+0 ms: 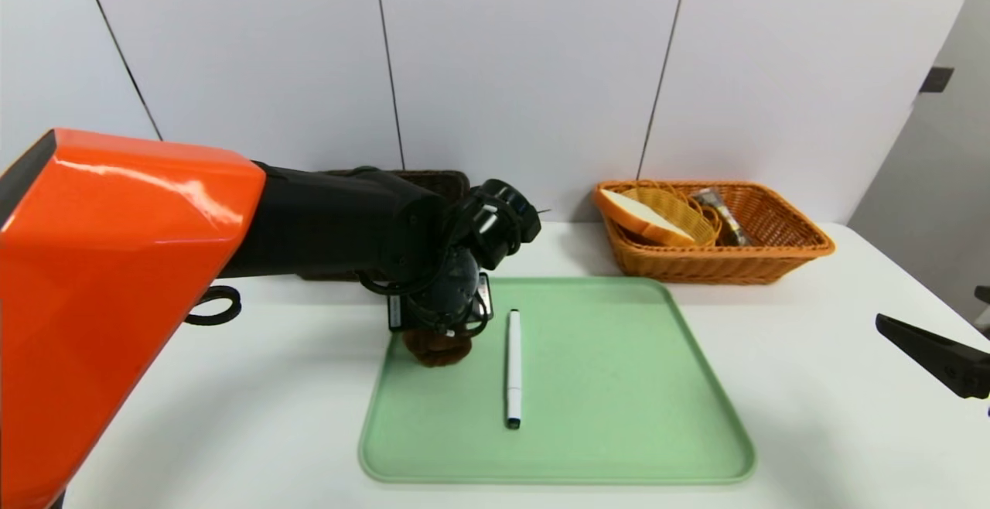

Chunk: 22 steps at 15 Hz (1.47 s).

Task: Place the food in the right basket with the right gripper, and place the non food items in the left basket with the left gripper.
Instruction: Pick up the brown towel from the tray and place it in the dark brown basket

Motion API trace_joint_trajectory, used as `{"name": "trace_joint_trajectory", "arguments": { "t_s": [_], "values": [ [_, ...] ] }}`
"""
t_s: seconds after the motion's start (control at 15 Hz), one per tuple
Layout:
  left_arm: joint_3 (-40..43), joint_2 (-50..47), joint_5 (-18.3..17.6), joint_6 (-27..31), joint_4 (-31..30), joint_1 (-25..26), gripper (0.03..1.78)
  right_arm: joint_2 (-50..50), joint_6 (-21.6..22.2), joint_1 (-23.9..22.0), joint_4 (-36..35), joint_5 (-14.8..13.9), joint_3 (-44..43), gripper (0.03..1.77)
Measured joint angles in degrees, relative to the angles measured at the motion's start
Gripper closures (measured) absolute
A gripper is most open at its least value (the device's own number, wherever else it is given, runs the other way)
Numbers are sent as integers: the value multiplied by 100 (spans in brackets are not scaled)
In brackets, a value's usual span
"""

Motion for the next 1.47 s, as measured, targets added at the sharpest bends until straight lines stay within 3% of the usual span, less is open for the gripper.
{"name": "trace_joint_trajectory", "arguments": {
  "t_s": [0.07, 0.13, 0.2, 0.33, 0.6, 1.0, 1.27, 1.47],
  "values": [
    [5, -17, -2, 6, 6, -2, 108, 0, 2, 0, 0, 2, 0, 10],
    [9, -52, -6, 6, 20, -7, 138, -2, 2, 0, 2, 0, 2, 10],
    [7, -111, -9, 15, 28, -7, 144, -4, 0, 0, 4, 2, 5, 10],
    [-12, -330, -4, 149, 30, -13, 144, -17, -4, 0, 9, 2, 11, 9],
    [-98, -1070, 52, 1020, -165, 30, 144, -2, -22, 0, 2, 15, 2, 9],
    [-166, -1329, 165, 2334, -1524, 1029, 144, 57, -34, 0, -5, 9, -135, 9],
    [-238, -783, -11, 3558, -2748, 1955, 144, 113, -33, 0, -9, 0, -146, 9],
    [-260, -315, -177, 3964, -3324, 2252, 144, 138, -28, 0, -7, 0, -135, 9]
  ]
}}
